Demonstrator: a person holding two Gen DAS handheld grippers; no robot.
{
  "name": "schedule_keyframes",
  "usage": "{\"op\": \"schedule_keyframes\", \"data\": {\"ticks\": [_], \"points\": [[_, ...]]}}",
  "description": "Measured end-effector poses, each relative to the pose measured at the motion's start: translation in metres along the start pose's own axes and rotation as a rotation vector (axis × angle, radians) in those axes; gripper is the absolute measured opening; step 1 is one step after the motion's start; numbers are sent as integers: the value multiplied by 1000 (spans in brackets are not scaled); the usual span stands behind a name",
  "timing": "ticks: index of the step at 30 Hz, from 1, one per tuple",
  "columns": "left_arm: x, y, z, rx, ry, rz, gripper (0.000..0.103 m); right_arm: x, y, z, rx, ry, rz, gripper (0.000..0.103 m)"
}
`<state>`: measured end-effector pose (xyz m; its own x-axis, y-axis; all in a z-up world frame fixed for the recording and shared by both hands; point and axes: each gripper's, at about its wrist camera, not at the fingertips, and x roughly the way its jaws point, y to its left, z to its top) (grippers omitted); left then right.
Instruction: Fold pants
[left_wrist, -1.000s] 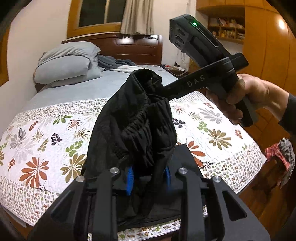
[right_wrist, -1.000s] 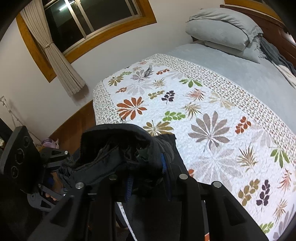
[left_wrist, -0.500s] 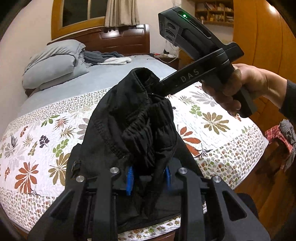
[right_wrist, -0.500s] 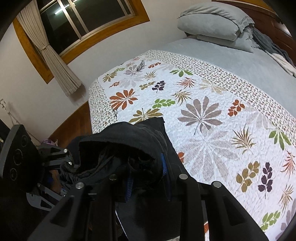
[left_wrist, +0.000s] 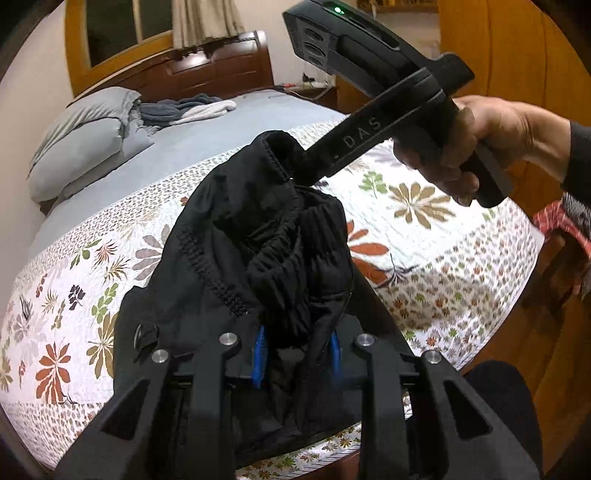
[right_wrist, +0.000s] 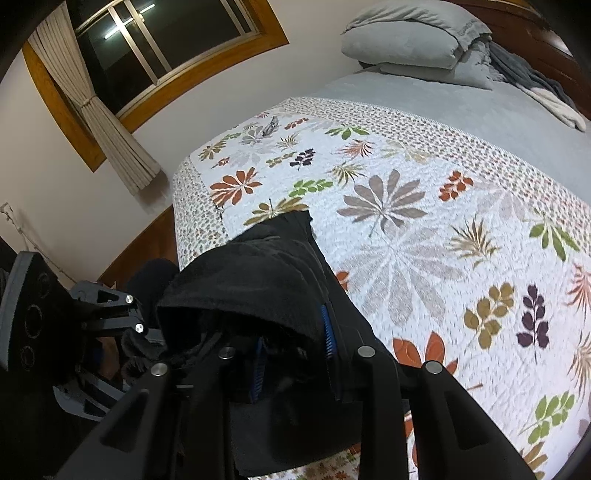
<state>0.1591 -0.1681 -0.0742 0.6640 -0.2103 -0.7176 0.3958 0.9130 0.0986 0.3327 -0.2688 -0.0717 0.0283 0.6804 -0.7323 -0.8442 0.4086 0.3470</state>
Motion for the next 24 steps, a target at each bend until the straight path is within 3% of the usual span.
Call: {"op": "schedule_keyframes", "data": {"ticks": [12,24], "points": [[45,-31,-13,63,86,-9,25,11,-35,-46,44,22,-20,28],[68,-37,-24,66,134,-18,25,19,-61,-77,97,23,-21,28]]}}
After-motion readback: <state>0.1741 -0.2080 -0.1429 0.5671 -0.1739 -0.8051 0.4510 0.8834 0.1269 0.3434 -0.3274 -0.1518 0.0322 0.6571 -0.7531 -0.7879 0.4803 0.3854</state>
